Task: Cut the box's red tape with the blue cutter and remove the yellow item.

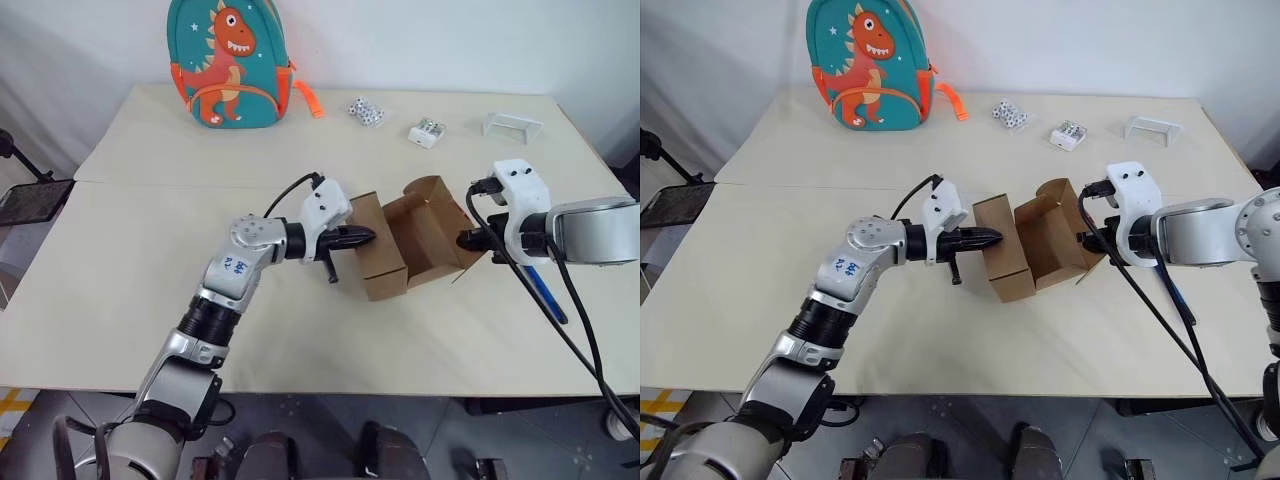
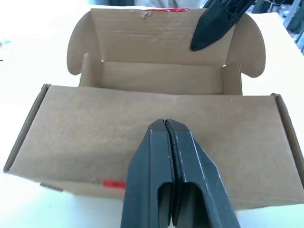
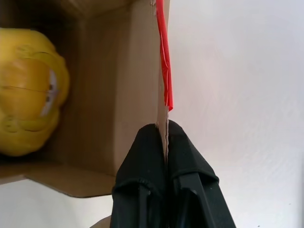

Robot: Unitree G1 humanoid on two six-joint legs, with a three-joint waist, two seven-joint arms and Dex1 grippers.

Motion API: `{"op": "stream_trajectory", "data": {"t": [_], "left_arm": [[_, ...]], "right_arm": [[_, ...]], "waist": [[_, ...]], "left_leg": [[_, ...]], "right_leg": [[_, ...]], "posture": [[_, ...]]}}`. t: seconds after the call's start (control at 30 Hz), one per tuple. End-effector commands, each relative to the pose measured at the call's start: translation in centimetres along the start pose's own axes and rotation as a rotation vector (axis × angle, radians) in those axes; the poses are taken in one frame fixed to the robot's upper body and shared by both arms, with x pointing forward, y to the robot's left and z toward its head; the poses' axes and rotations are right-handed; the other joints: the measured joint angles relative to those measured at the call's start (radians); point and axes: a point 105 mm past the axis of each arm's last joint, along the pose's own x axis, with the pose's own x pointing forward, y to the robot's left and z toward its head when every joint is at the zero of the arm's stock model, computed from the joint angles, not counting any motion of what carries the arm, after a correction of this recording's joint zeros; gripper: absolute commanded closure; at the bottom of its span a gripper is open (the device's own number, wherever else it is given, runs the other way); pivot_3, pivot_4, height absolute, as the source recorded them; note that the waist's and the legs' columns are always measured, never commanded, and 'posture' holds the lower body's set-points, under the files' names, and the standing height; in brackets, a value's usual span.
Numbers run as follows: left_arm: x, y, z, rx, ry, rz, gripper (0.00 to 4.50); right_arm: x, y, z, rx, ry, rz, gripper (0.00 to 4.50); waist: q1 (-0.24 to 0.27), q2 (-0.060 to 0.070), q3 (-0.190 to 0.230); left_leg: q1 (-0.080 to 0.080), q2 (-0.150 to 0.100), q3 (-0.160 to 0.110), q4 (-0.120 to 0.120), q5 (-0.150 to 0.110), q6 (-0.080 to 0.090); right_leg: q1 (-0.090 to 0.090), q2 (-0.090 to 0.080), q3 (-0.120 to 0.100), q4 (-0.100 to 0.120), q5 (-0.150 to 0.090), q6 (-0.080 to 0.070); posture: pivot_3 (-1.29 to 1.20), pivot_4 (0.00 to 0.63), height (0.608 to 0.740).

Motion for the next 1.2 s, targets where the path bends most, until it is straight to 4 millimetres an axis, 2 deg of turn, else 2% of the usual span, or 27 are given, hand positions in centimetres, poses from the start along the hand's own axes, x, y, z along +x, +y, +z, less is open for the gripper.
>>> {"op": "stream_trajectory", "data": {"t": [0.03, 0.1, 0.17, 0.33, 0.6, 1.0, 1.2], "left_arm": [[-0.8, -0.3, -4.1, -0.096, 0.136, 0.021, 4.5], [-1.4, -0.5, -4.8, -0.115, 0.147, 0.032, 4.5], [-1.7, -0.7, -5.2, -0.122, 0.151, 0.039, 4.5], [-2.0, -0.6, -5.5, -0.133, 0.151, 0.054, 4.5], [-2.1, -0.6, -5.8, -0.142, 0.157, 0.06, 4.5], [-2.5, -0.8, -7.0, -0.168, 0.196, 0.061, 4.5], [-2.5, -0.8, -7.1, -0.177, 0.194, 0.066, 4.5]], "right_arm": [[-1.6, 0.4, 2.0, -0.058, -0.083, 0.008, 4.49], [-2.4, 2.3, 2.8, -0.12, -0.109, 0.081, 4.49], [-3.0, 3.2, 3.6, -0.146, -0.132, 0.11, 4.49], [-3.7, 3.9, 4.4, -0.181, -0.153, 0.114, 4.49], [-3.5, 3.8, 3.5, -0.187, -0.132, 0.101, 4.49], [-4.5, 5.9, 4.1, -0.196, -0.167, 0.178, 4.49], [-3.9, 5.9, 3.2, -0.162, -0.138, 0.168, 4.49]], "waist": [[0.0, 0.0, 0.0], [-0.001, 0.001, 0.0], [-0.002, 0.001, -0.001], [0.0, 0.0, -0.001], [0.002, 0.0, -0.001], [0.001, 0.0, -0.002], [0.004, 0.0, -0.001]], "left_leg": [[0.0, 0.0, 0.0, 0.0, 0.0, 0.0], [0.0, 0.0, 0.0, 0.0, 0.0, 0.0], [0.001, 0.0, 0.0, 0.001, 0.0, 0.0], [0.005, 0.0, 0.001, 0.002, 0.0, 0.0], [0.004, 0.0, 0.0, 0.007, 0.0, 0.002], [0.004, 0.001, 0.0, 0.008, -0.001, 0.002], [-0.003, 0.0, -0.002, 0.008, -0.001, 0.002]], "right_leg": [[0.0, 0.0, 0.0, 0.0, 0.0, 0.0], [0.0, 0.0, 0.0, 0.0, 0.0, 0.0], [0.0, 0.0, 0.001, 0.0, 0.0, 0.0], [0.004, 0.0, 0.002, 0.001, 0.0, 0.0], [0.005, -0.001, 0.002, 0.002, 0.001, -0.002], [0.005, -0.001, 0.002, 0.003, 0.001, -0.002], [0.0, -0.001, 0.0, 0.003, 0.001, -0.001]], "posture": [[0.0, 0.15, 0.74], [0.0, 0.15, 0.74], [0.0, 0.15, 0.74], [0.0, 0.15, 0.74], [0.0, 0.15, 0.74], [0.0, 0.15, 0.74], [0.0, 0.15, 0.74]]}}
